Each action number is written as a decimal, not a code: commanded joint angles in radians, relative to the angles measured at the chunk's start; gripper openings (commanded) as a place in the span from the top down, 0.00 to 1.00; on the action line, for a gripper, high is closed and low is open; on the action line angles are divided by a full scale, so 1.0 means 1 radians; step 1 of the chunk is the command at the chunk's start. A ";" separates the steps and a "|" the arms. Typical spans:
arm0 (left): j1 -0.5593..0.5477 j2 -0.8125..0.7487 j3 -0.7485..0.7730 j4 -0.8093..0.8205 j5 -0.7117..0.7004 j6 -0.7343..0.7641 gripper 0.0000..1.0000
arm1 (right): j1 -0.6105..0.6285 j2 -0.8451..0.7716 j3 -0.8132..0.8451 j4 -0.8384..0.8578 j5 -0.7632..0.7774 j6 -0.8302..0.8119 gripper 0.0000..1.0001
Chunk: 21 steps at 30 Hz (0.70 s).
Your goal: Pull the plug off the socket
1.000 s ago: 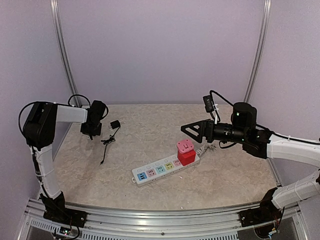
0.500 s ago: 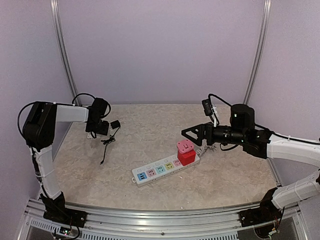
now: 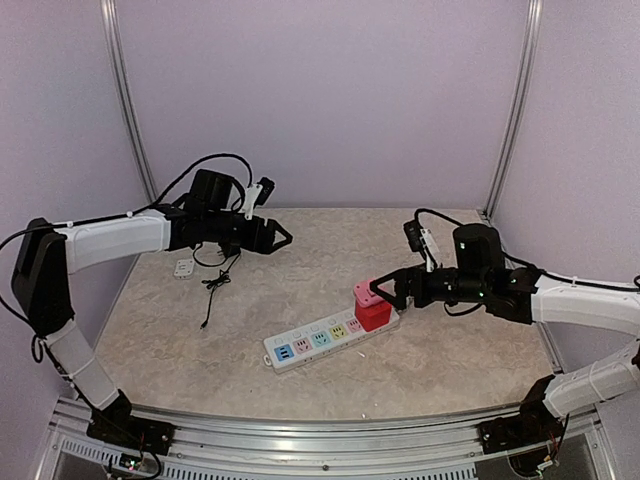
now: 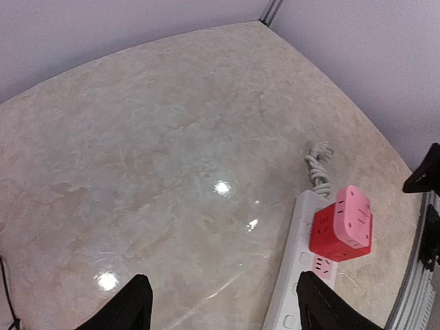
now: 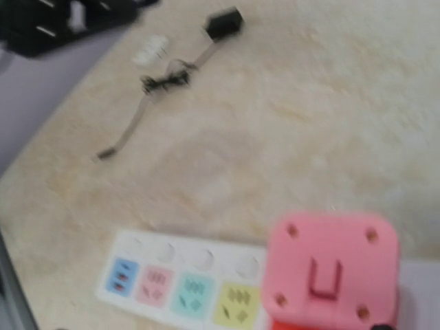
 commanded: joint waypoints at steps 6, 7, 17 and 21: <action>-0.074 0.166 0.101 0.125 0.418 -0.131 0.39 | -0.072 0.062 -0.107 0.040 0.008 0.039 0.13; -0.086 0.188 0.120 0.127 0.426 -0.133 0.41 | -0.081 0.066 -0.118 0.042 0.009 0.043 0.14; -0.180 0.321 0.212 0.145 0.453 -0.179 0.51 | -0.104 0.169 -0.132 0.104 -0.003 0.050 0.21; -0.202 0.355 0.241 0.137 0.450 -0.185 0.53 | -0.106 0.210 -0.138 0.144 -0.015 0.064 0.22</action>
